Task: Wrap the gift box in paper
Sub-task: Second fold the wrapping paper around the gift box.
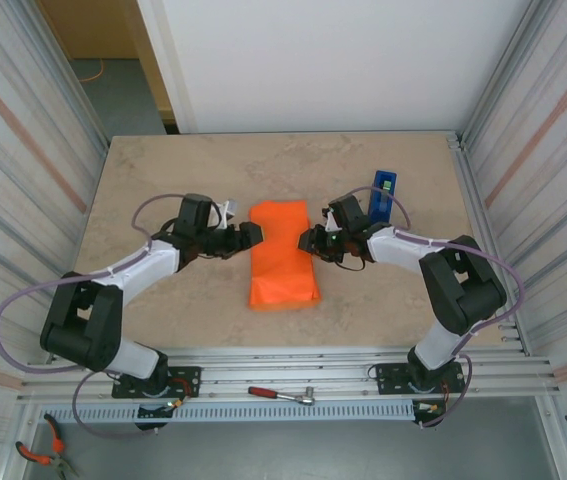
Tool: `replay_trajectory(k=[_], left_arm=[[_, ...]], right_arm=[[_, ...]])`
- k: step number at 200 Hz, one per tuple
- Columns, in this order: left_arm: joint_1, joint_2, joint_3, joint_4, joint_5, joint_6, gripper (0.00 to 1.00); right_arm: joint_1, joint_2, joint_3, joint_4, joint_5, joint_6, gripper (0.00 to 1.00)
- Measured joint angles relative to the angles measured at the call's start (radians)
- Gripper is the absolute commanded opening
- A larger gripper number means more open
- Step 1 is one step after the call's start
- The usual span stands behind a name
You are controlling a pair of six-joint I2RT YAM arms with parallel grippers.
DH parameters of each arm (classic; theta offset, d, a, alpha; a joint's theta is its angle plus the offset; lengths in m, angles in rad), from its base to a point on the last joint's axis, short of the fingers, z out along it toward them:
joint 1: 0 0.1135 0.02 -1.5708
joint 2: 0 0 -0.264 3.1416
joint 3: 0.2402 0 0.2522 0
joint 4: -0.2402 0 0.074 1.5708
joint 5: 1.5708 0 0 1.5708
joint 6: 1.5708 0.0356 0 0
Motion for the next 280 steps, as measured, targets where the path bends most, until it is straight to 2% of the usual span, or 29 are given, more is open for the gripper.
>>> replay_trajectory(k=[100,183,280], left_arm=[[0.0,0.094,-0.042,0.011,-0.019,0.109,0.8],[-0.008,0.204,0.066,-0.115,0.001,0.133,0.8],[-0.009,0.203,0.072,-0.124,-0.005,0.142,0.81]], right_arm=[[0.041,0.002,-0.015,0.056,0.026,0.04,0.35],[0.041,0.012,0.005,0.024,0.023,0.039,0.33],[0.041,0.017,0.01,0.018,0.018,0.037,0.31]])
